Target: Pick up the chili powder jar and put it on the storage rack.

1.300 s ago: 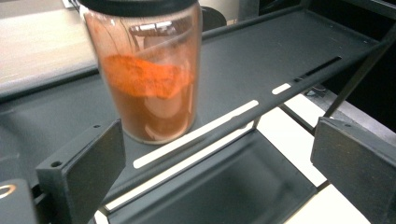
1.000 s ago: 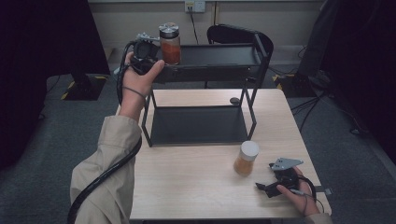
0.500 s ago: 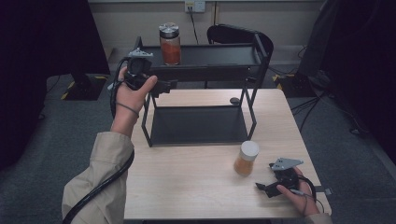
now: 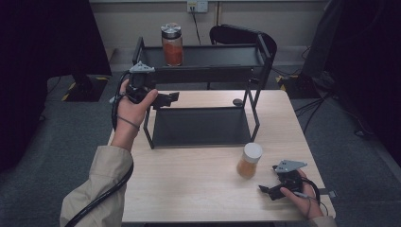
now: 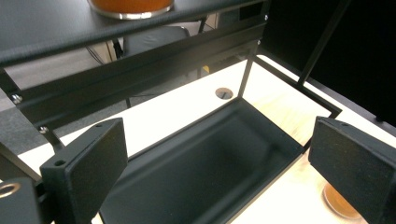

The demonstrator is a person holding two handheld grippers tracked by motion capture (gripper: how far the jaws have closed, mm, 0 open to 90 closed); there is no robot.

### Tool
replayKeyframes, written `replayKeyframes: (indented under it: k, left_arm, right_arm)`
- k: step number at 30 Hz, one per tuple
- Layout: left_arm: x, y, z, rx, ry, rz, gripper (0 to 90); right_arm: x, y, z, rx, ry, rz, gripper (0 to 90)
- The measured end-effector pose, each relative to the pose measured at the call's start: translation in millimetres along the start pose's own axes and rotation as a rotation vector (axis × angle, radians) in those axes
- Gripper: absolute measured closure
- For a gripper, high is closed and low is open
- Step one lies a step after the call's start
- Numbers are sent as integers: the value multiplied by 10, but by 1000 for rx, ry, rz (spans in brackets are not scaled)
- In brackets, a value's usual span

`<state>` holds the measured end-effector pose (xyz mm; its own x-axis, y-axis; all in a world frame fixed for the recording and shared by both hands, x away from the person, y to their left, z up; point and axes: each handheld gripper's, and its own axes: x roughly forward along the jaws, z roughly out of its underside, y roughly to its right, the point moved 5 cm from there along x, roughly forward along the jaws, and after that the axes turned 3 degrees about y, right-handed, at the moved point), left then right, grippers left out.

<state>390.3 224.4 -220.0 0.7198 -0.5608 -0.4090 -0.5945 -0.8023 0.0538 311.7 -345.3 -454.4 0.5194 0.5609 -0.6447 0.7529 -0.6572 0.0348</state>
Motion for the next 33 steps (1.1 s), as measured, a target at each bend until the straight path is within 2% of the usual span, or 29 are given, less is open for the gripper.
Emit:
replayKeyframes:
  k: [11,24,30,33]
  left_arm:
    - [64,-79,248,-25,-6,11,40]
    - [219,-142,524,-52,-38,23,41]
    - [281,-157,637,-46,-38,39,41]
    - [335,-169,722,-56,-45,51,41]
  right_arm:
    - [0,-1,0,0,0,0,0]
    - [0,-1,0,0,0,1,0]
    - [0,-1,0,0,0,0,0]
    - [0,-1,0,0,0,0,0]
